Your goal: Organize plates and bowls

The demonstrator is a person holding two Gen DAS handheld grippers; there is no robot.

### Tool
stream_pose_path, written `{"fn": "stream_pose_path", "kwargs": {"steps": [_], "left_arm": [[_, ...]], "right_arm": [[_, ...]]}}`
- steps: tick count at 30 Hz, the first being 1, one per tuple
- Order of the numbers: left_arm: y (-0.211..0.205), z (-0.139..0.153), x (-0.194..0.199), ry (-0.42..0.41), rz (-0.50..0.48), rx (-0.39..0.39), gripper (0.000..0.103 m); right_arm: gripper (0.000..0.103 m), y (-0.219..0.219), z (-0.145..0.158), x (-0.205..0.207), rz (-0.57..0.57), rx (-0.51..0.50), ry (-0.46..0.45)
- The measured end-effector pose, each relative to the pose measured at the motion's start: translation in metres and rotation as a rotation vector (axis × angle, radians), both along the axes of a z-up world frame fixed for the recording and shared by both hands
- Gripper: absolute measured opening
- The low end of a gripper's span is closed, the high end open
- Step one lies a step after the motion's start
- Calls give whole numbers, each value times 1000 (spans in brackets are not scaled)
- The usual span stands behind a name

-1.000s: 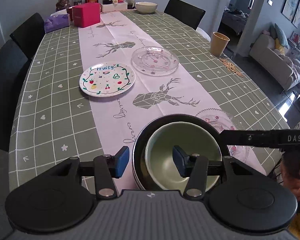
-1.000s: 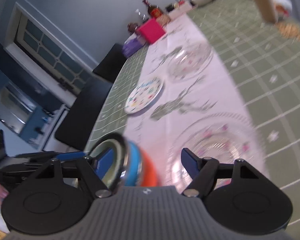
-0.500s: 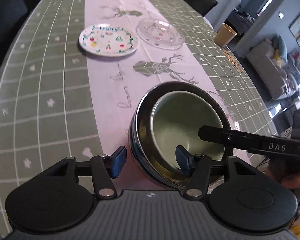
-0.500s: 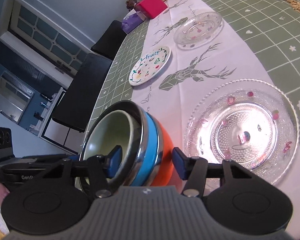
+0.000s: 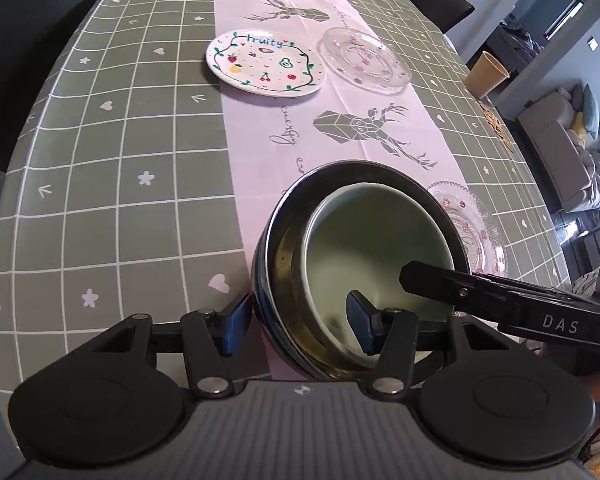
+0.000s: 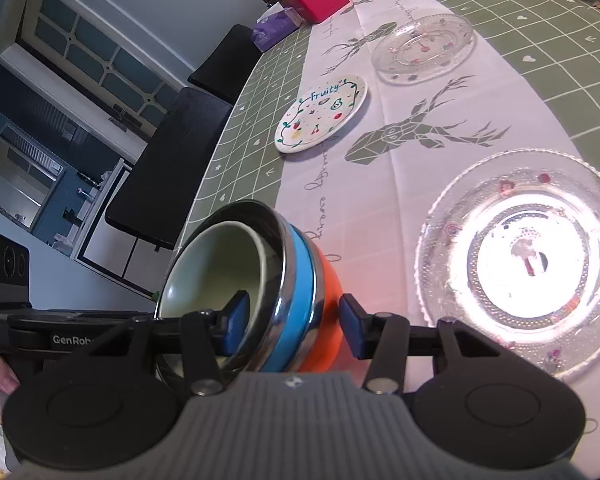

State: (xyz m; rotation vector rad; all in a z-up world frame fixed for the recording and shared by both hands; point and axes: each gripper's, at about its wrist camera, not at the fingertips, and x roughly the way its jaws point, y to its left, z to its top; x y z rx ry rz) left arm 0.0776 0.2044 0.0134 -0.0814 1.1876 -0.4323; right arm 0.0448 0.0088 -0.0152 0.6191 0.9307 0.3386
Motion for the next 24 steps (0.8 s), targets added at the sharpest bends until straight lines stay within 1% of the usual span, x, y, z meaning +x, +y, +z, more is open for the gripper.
{"fn": "stream_pose_path", "kwargs": {"steps": [2,4,7,9,13,20,21,24], "left_arm": [[0,4,-2,-39,4,24,61],[0,12,-6,-103,1,71,61],[1,21,-10,-183,11,123,64],[2,26,-10,-204,22,131,66],[-2,33,-7,-223,28,138,67],[-27,53,-4,-299,14,185,67],[-32,55,-4,-314,10,190,67],[-47,62,-1,-352,-2,197,68]], "right_arm": [[50,1,0,1,1,-3,-1],[51,1,1,2,18,-7,3],[52,-4,7,0,32,-15,-30],[56,-11,10,-1,24,-8,-49],[57,-28,14,-3,-6,0,-55],[61,-51,29,-5,-17,-53,-69],[65,-55,32,-5,-18,-64,-76],[69,-65,44,-2,-18,-107,-94]]}}
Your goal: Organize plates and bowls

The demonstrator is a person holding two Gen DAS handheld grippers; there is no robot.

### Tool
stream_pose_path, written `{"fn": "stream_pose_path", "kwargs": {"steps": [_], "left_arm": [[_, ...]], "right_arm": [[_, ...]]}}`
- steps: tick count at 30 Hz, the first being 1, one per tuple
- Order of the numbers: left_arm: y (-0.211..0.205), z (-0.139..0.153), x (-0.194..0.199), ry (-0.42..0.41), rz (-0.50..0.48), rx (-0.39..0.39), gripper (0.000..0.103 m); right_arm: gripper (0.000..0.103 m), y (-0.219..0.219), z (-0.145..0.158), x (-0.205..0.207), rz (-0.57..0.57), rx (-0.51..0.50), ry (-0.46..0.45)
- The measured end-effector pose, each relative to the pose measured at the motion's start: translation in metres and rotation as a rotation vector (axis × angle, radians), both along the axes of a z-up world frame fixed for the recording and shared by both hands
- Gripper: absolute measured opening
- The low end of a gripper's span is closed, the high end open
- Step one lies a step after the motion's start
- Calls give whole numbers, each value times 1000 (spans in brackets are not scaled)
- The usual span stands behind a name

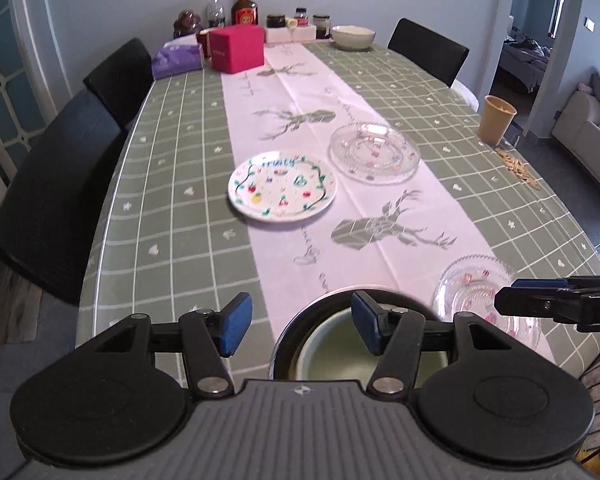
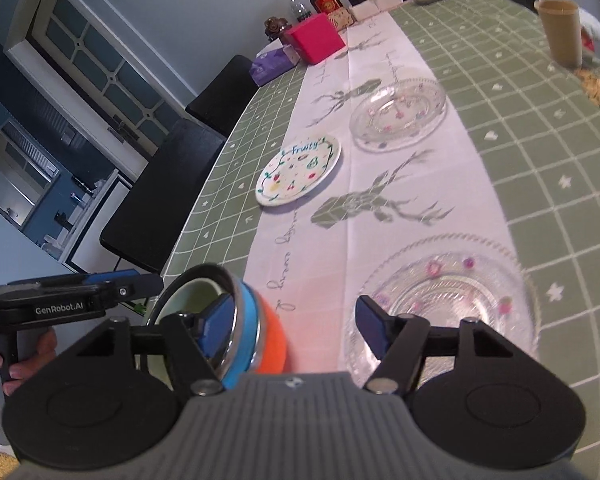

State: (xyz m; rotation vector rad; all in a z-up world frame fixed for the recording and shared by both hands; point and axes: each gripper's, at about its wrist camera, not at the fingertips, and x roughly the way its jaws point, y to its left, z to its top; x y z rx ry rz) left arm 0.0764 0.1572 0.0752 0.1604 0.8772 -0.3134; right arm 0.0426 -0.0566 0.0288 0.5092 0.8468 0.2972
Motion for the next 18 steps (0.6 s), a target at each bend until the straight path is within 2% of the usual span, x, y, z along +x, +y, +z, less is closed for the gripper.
{"fn": "stream_pose_path", "kwargs": {"steps": [7,11,13,18], "left_arm": [[-35,5,18,-52,-40,-10,69],[-48,3,35,-14,-52,-33,69],[-53,4,45,1,-71,-37,69],[-66,3,78,-55,-78,-37,69]], "right_arm": [[71,-41,16,20,-31,-70,-8],[71,-69,16,45,-36,-113,51],[71,-78,21,54,-30,-125,52],[71,-99,32,90,-29,-128,48]]}}
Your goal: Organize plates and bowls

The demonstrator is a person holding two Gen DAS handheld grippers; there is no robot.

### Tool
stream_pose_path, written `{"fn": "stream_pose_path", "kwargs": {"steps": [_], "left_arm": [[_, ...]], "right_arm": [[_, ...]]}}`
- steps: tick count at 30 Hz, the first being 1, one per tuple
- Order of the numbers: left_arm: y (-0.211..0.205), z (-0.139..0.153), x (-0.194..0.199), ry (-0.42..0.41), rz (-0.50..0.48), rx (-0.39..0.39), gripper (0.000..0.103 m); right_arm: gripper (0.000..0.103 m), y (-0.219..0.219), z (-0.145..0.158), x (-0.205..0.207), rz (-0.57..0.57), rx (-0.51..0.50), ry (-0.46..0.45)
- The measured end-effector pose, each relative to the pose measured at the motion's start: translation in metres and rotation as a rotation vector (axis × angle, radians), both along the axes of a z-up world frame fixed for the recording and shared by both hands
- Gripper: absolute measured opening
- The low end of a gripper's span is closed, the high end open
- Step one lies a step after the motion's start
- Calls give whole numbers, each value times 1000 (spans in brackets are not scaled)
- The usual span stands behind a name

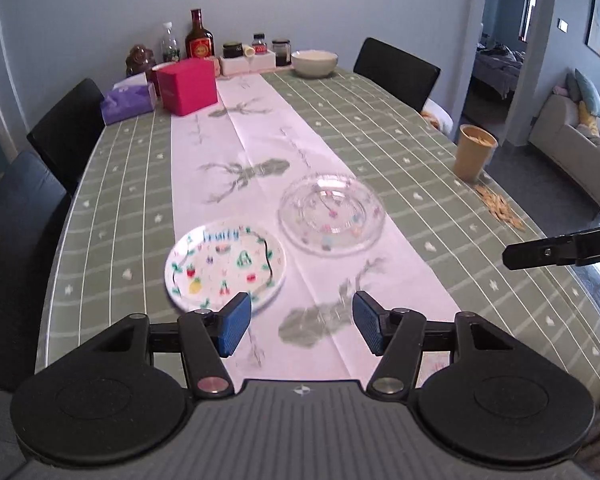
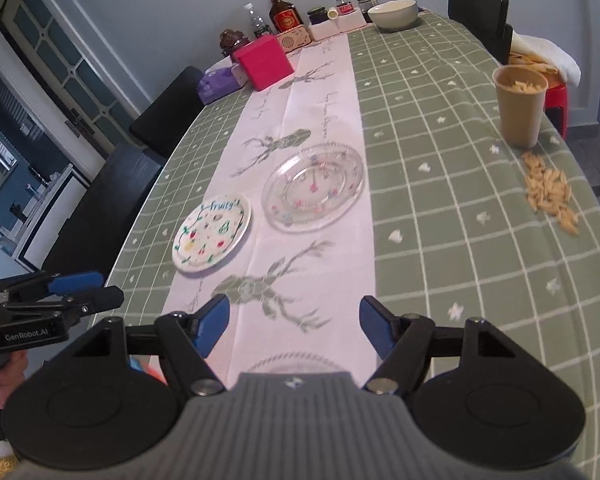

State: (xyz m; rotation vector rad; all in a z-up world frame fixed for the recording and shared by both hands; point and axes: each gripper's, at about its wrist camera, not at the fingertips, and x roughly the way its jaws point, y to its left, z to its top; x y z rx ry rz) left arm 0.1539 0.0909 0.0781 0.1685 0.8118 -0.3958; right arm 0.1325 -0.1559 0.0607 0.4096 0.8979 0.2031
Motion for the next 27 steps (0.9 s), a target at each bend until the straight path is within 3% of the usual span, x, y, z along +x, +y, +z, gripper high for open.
{"fn": "stream_pose_path", "kwargs": {"steps": [4,9,14,18,27], "left_arm": [[-3,-10,40,65,8,-118,69],[-9,-24,90,127,38,-205,69],[1,-44,133,182,92,-269,68],[5,-68,157,249,218,-231,64],[-20,-84,194,277,121,-302,64]], "right_arm": [[71,-15,-5,37,-24,30,-7],[71,-27,-27,83,-56,80,4],[70,-52,-70,118,-170,352,114],[70,-51,-85,144,-179,284,85],[64,-63,-118,176,-173,281,49]]}}
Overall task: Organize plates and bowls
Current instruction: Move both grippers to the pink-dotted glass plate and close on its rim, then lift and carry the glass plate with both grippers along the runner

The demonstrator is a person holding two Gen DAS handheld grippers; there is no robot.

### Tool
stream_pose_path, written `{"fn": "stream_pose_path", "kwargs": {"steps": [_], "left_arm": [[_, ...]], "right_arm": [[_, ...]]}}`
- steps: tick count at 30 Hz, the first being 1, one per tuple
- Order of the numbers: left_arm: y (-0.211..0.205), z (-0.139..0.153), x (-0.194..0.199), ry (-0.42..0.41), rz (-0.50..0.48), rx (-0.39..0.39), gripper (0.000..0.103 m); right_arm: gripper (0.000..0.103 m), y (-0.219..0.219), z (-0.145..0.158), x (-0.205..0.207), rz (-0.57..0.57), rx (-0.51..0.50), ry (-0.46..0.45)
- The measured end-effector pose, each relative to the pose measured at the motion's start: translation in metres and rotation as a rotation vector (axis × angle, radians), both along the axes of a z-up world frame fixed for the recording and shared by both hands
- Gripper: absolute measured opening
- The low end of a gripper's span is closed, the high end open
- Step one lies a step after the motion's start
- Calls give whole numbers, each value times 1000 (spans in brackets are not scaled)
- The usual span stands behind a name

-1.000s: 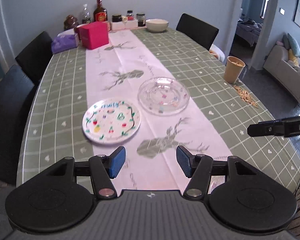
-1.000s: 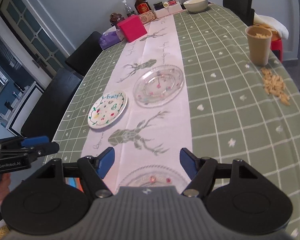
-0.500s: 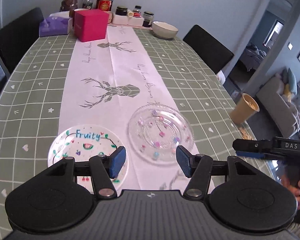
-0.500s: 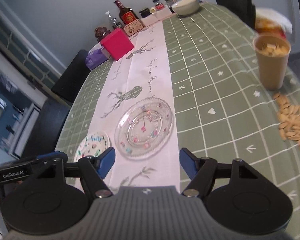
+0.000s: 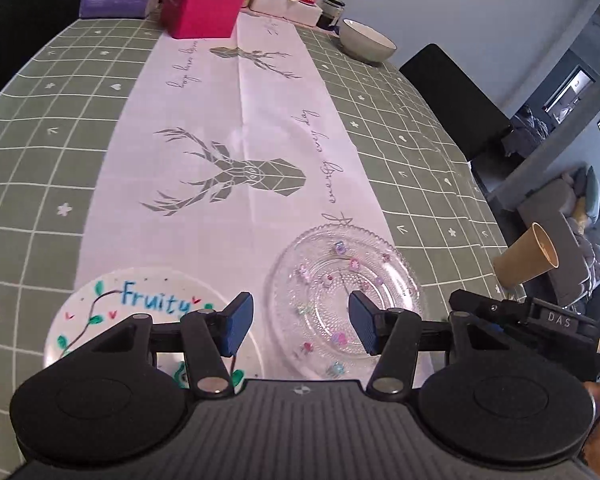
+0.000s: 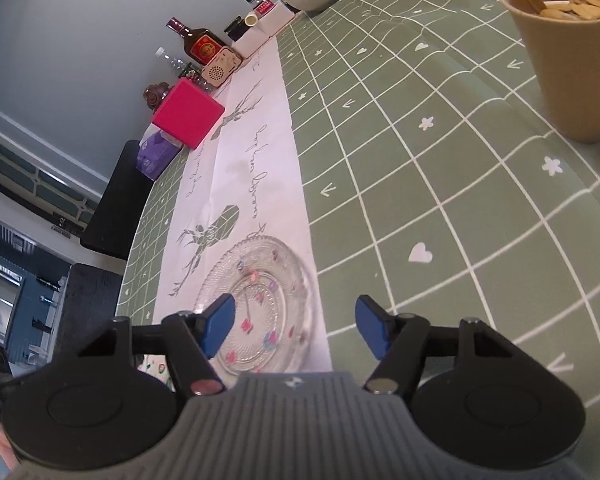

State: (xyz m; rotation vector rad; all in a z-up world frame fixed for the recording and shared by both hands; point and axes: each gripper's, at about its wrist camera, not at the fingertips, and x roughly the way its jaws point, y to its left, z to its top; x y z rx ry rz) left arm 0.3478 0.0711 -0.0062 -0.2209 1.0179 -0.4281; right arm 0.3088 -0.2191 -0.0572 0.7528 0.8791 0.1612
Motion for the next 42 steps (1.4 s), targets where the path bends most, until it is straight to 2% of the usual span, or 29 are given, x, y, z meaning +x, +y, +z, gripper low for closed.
{"fn": "stream_pose_path", "kwargs": {"steps": [3,6,9,11,14,17,19,23,27,30,32,33,36,37,40,42], "left_arm": [[-12,-9,11,39,-9,27,64],[-21,-15,19,63,-28,56,62],[-24,-19,24,62,-31,59,62],[-25,-25,31,84,-14,72,55],[-24,-34,40,127,24,55,40],[-23,-38,44,137,23,12,38],[-25,-38,43,111,16,35,33],[-24,-39,41,96,1,43,31],[-6,-46,50,172,67,-77,30],[5,-51,54,210,78,-144,28],[13,-56,53,229,130,-184,17],[14,-58,51,225,141,-190,15],[10,-55,47,189,128,-165,14],[7,-53,45,176,132,-149,10],[-9,-44,39,133,109,-46,12],[-13,-43,36,165,114,-40,12]], "right_arm": [[58,-4,-7,4,6,17,9],[46,-9,-19,8,-10,126,59],[43,-3,-20,12,25,114,39],[38,-1,-22,15,36,112,34],[16,-5,-29,15,-29,139,56],[12,-10,-36,15,-39,191,56],[11,-11,-38,17,-37,202,54],[11,-9,-45,21,-10,270,67],[11,-8,-47,20,-15,280,54],[8,-9,-49,18,-11,289,46],[8,-10,-49,21,12,276,37],[4,-9,-49,21,14,264,33],[3,-5,-47,17,19,213,-22],[3,-3,-46,15,17,197,-42],[4,-2,-47,11,9,196,-55],[4,-5,-46,9,-9,199,-55]]}}
